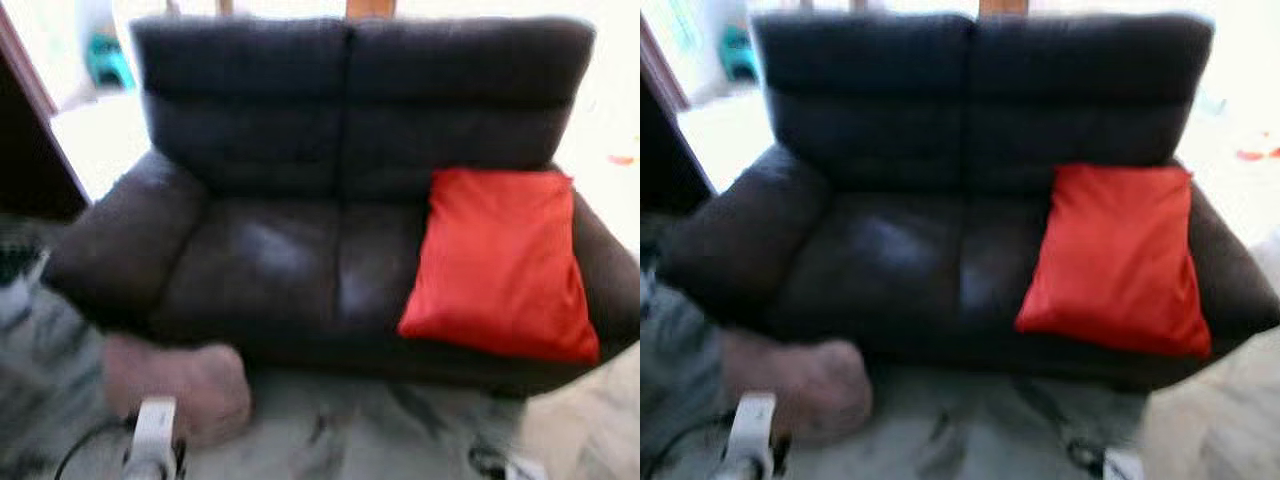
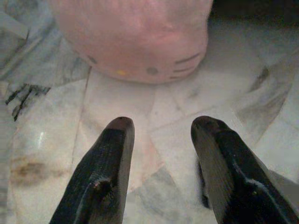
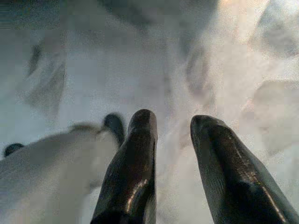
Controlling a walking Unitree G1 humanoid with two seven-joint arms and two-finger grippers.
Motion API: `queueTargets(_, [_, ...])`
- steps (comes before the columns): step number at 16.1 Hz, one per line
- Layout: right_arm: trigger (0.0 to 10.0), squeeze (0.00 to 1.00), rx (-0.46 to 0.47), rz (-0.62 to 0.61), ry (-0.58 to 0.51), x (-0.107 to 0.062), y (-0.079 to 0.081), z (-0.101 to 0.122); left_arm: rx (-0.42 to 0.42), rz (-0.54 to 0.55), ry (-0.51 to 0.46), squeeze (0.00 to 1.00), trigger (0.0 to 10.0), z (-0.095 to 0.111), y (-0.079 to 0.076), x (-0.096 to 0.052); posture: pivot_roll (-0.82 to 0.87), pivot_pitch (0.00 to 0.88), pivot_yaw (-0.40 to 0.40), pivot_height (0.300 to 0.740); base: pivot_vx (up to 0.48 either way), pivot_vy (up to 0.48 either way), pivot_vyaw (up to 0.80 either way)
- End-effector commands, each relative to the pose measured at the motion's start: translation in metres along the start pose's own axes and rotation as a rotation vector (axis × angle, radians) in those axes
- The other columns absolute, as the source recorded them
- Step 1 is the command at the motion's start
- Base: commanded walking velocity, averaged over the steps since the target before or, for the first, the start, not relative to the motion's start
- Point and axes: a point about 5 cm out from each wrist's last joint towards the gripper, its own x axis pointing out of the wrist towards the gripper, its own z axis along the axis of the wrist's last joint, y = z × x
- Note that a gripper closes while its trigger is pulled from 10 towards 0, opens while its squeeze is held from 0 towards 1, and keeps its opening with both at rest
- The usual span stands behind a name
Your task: Move the pillow to the sofa from floor
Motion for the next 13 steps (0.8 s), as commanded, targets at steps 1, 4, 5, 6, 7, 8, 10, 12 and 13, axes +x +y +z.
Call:
queueTargets(1, [10.0,0.0,-0.014,0.024,0.015,0.0,0.008,-0.003,0.027,0.018,0.022,0.0,10.0,-0.003,0.011,-0.001,-0.05,0.0,-0.01,0.74,0.0,0.472,0.0])
queueTargets(4, [10.0,0.0,0.011,0.004,0.066,-0.003,0.002,-0.02,0.038,0.034,0.054,0.0,10.0,-0.01,0.022,-0.003,-0.02,0.0,-0.01,0.74,0.0,0.472,0.0])
queueTargets(5, [10.0,0.0,0.011,0.004,0.066,-0.003,0.002,-0.02,0.038,0.034,0.054,0.0,10.0,-0.01,0.022,-0.003,-0.02,0.0,-0.01,0.74,0.0,0.472,0.0])
queueTargets(6, [10.0,0.0,0.003,0.009,0.095,-0.005,0.004,-0.029,0.051,0.038,0.071,0.0,10.0,-0.015,0.024,-0.005,-0.01,0.0,-0.016,0.74,0.0,0.472,0.0])
queueTargets(7, [10.0,0.0,0.005,0.01,0.101,-0.005,0.005,-0.032,0.055,0.038,0.076,0.0,10.0,-0.016,0.025,-0.005,-0.02,0.0,-0.016,0.74,0.0,0.472,0.0])
queueTargets(8, [10.0,0.0,0.013,0.014,0.104,-0.005,0.007,-0.032,0.062,0.032,0.082,0.0,10.0,-0.017,0.023,-0.005,-0.02,0.0,-0.016,0.74,0.0,0.472,0.0])
queueTargets(10, [10.0,0.0,0.012,0.027,0.095,-0.004,0.008,-0.027,0.072,0.017,0.086,0.0,10.0,-0.018,0.017,-0.004,-0.01,0.0,-0.027,0.74,0.0,0.472,0.0])
queueTargets(12, [10.0,0.0,0.006,0.045,0.073,-0.002,0.008,-0.018,0.074,0.008,0.087,0.0,10.0,-0.017,0.01,-0.003,0.0,0.0,-0.03,0.74,0.0,0.472,0.0])
queueTargets(13, [10.0,0.0,0.006,0.043,0.07,-0.002,0.006,-0.017,0.073,0.009,0.089,0.0,10.0,-0.017,0.01,-0.003,0.0,0.0,-0.031,0.74,0.0,0.472,0.0])
